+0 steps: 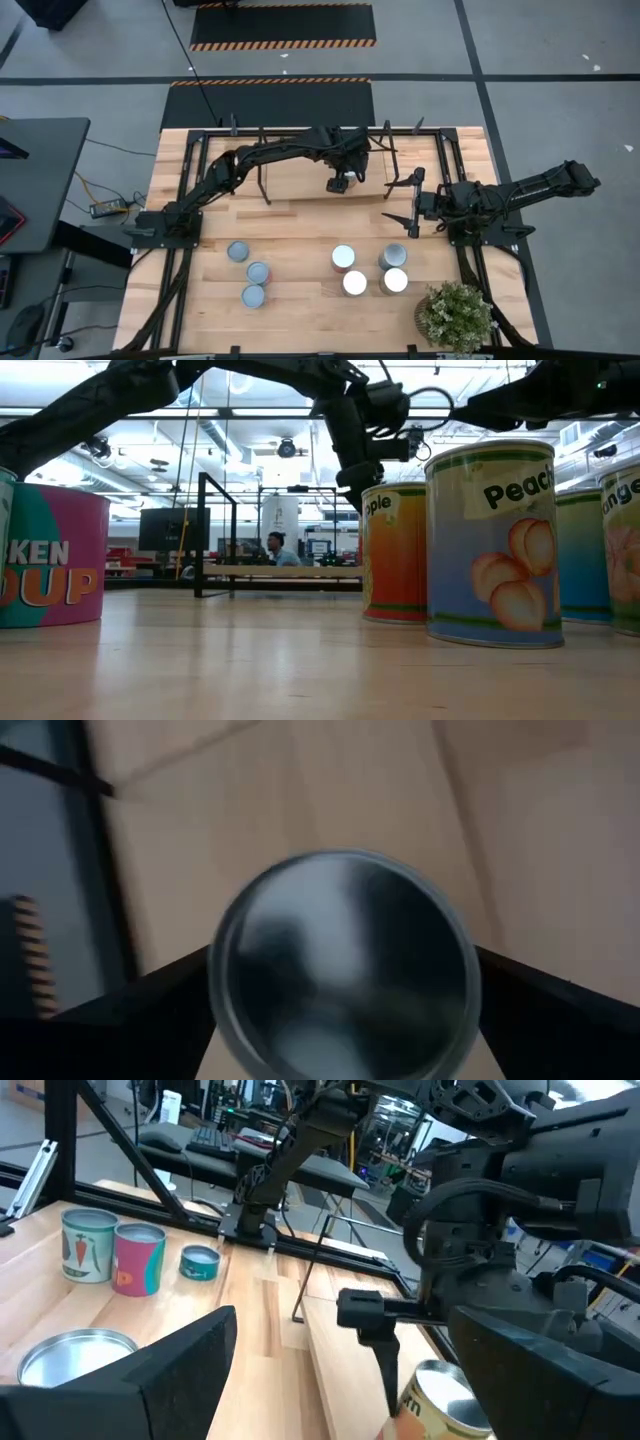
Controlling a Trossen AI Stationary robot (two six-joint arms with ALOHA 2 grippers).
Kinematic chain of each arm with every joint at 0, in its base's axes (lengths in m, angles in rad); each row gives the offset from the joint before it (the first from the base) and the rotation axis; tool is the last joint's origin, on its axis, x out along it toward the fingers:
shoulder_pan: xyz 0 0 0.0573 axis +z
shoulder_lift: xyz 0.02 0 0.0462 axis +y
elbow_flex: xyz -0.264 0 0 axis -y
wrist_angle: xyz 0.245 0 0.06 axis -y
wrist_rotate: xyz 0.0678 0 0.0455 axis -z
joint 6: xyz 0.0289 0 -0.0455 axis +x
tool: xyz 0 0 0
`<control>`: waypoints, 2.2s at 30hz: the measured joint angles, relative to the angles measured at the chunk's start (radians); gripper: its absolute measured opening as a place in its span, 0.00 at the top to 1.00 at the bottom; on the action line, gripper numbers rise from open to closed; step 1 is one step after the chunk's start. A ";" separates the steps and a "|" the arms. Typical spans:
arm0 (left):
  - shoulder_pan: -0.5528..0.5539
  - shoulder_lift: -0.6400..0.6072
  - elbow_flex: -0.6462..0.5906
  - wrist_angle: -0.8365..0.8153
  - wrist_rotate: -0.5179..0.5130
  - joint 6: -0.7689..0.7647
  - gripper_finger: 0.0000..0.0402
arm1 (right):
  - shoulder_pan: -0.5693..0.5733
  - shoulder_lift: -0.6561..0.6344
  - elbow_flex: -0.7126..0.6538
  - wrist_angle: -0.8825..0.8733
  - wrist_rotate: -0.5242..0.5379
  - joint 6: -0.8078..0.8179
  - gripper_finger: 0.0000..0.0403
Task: Pick and place cans onto a shelf
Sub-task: Put the canned corn on the shelf
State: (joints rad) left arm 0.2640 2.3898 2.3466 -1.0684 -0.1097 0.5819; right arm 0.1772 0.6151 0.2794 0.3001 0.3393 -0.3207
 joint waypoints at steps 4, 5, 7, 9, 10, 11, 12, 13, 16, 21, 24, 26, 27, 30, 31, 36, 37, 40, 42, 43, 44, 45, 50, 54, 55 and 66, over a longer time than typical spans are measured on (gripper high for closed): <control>-0.012 0.000 0.000 0.026 -0.051 0.033 0.03 | 0.000 0.000 0.000 0.000 0.000 -0.016 0.07; -0.014 0.000 0.000 0.035 -0.057 0.032 0.03 | 0.000 0.000 0.000 -0.002 0.000 -0.016 0.07; -0.019 0.000 -0.001 0.066 -0.099 0.022 0.03 | 0.000 0.000 0.000 -0.002 0.000 -0.016 0.07; -0.021 0.000 -0.001 0.092 -0.143 0.020 0.03 | 0.000 0.000 0.000 -0.002 0.000 -0.016 0.07; -0.023 -0.004 -0.001 0.096 -0.163 0.024 0.03 | 0.000 0.000 0.000 -0.003 0.000 -0.016 0.07; -0.027 -0.009 -0.002 0.094 -0.179 0.028 0.03 | 0.000 0.000 0.000 -0.003 0.000 -0.015 0.07; -0.030 -0.013 -0.002 0.103 -0.195 0.030 0.03 | 0.000 0.000 0.000 -0.004 0.000 -0.015 0.07; -0.032 -0.022 -0.001 0.110 -0.208 0.030 0.03 | 0.000 0.000 0.000 -0.007 0.000 -0.015 0.07; -0.033 -0.048 -0.001 0.115 -0.212 0.023 0.03 | 0.000 0.000 0.000 -0.009 -0.001 -0.013 0.07; -0.032 -0.083 -0.001 0.083 -0.204 -0.007 0.03 | 0.000 0.000 0.000 -0.010 -0.001 -0.012 0.07; -0.032 -0.086 0.000 0.016 -0.203 0.024 0.03 | 0.000 0.000 0.000 -0.011 -0.001 -0.012 0.07; -0.032 -0.083 -0.005 -0.025 -0.205 0.058 0.03 | 0.000 0.000 0.000 -0.010 -0.001 -0.013 0.07; -0.032 -0.082 -0.018 -0.014 -0.212 0.068 0.03 | -0.001 0.000 0.000 -0.010 -0.001 -0.013 0.07; -0.033 -0.078 -0.058 0.020 -0.258 0.082 0.03 | -0.002 0.000 0.000 -0.010 -0.001 -0.013 0.07; -0.031 -0.078 -0.073 0.048 -0.269 0.082 0.03 | -0.002 0.000 0.000 -0.010 -0.001 -0.013 0.07; -0.029 -0.077 -0.135 0.164 -0.285 0.053 0.03 | -0.002 0.000 0.000 -0.010 -0.001 -0.016 0.07; -0.029 -0.077 -0.153 0.206 -0.298 0.052 0.03 | -0.002 0.000 0.000 -0.010 -0.001 -0.016 0.07; -0.031 -0.076 -0.195 0.277 -0.344 0.051 0.03 | -0.002 0.000 0.000 -0.009 -0.001 -0.016 0.07; -0.031 -0.075 -0.204 0.314 -0.364 0.041 0.03 | -0.002 0.000 0.000 -0.009 -0.001 -0.016 0.07; -0.030 -0.078 -0.212 0.340 -0.368 0.029 0.03 | -0.002 0.000 0.000 -0.009 -0.001 -0.016 0.07; -0.028 -0.079 -0.221 0.360 -0.371 0.020 0.03 | -0.002 0.000 0.000 -0.009 -0.001 -0.016 0.07; -0.026 -0.079 -0.227 0.372 -0.381 0.004 0.03 | -0.002 0.000 0.000 -0.009 -0.001 -0.016 0.07; -0.018 -0.077 -0.229 0.387 -0.436 -0.025 0.03 | -0.002 0.000 0.000 -0.009 0.000 -0.016 0.07; -0.019 -0.077 -0.217 0.370 -0.445 -0.036 0.03 | -0.002 0.000 0.000 -0.009 0.000 -0.016 0.07; -0.021 -0.078 -0.208 0.364 -0.424 -0.038 0.03 | -0.002 0.000 0.000 -0.009 0.000 -0.016 0.07; -0.041 -0.068 -0.176 0.385 -0.295 -0.039 0.03 | -0.002 0.000 0.000 -0.003 0.000 -0.016 0.07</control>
State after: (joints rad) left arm 0.2235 2.3213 2.1701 -0.6836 -0.4050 0.5428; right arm 0.1749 0.6151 0.2798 0.2974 0.3389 -0.3367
